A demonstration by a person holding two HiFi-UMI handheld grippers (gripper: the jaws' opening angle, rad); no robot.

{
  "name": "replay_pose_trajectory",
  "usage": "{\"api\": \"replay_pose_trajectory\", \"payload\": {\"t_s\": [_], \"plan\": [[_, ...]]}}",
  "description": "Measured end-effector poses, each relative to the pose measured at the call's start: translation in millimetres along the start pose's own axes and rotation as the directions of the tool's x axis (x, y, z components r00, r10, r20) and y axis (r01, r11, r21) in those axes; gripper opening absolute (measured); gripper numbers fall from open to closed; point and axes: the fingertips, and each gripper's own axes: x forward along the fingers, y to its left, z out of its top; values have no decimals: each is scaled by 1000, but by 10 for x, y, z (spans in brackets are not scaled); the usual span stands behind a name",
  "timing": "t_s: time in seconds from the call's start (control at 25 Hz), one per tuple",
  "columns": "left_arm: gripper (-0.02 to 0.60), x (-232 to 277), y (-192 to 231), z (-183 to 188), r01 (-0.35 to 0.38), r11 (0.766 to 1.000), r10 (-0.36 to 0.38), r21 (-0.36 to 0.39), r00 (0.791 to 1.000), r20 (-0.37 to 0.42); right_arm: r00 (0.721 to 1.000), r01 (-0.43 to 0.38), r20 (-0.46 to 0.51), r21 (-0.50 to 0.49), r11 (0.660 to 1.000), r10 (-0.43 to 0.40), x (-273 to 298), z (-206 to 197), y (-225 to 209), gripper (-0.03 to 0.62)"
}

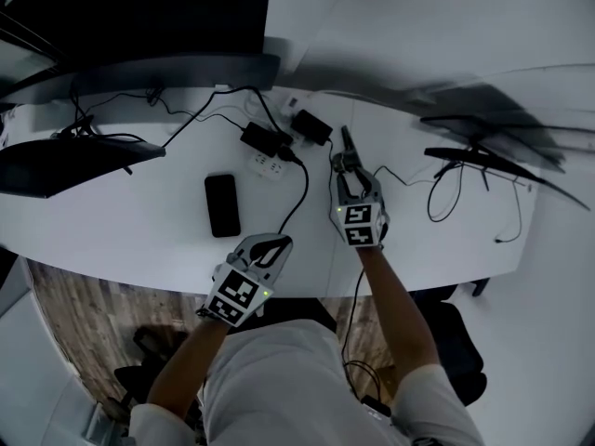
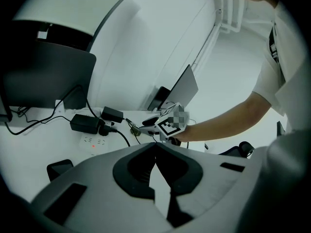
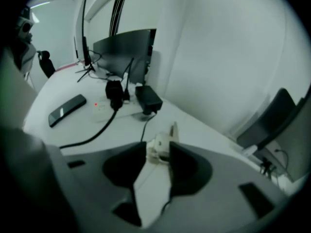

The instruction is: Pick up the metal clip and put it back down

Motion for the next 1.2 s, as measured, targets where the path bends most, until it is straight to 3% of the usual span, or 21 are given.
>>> {"api": "replay_pose_trajectory", "payload": {"t_s": [0.2,0.4,0.52,0.6,0.84,1.2], "plan": [[32,-2,54,-86,3,1000,-4,-18,1000,-14,996,71,-46,-127,989,-78,189,-104,-33,183],[32,-22,139,-140,-8,999,8,-47,1000,-14,986,151,-30,-225,963,-162,277,-116,-95,179],[32,-31,193,-170,-13,998,12,-60,1000,-17,981,184,-12,-278,943,-195,306,-95,-83,110],[32,-31,211,-182,-14,998,13,-67,1000,-18,975,212,-1,-303,929,-222,304,-81,-91,97],[32,-23,199,-169,-7,997,5,-72,1000,-18,954,293,27,-288,912,-298,220,-16,-251,36],[32,-62,150,-185,-8,997,6,-70,1000,-25,961,272,20,-257,927,-277,142,3,-321,34]]}}
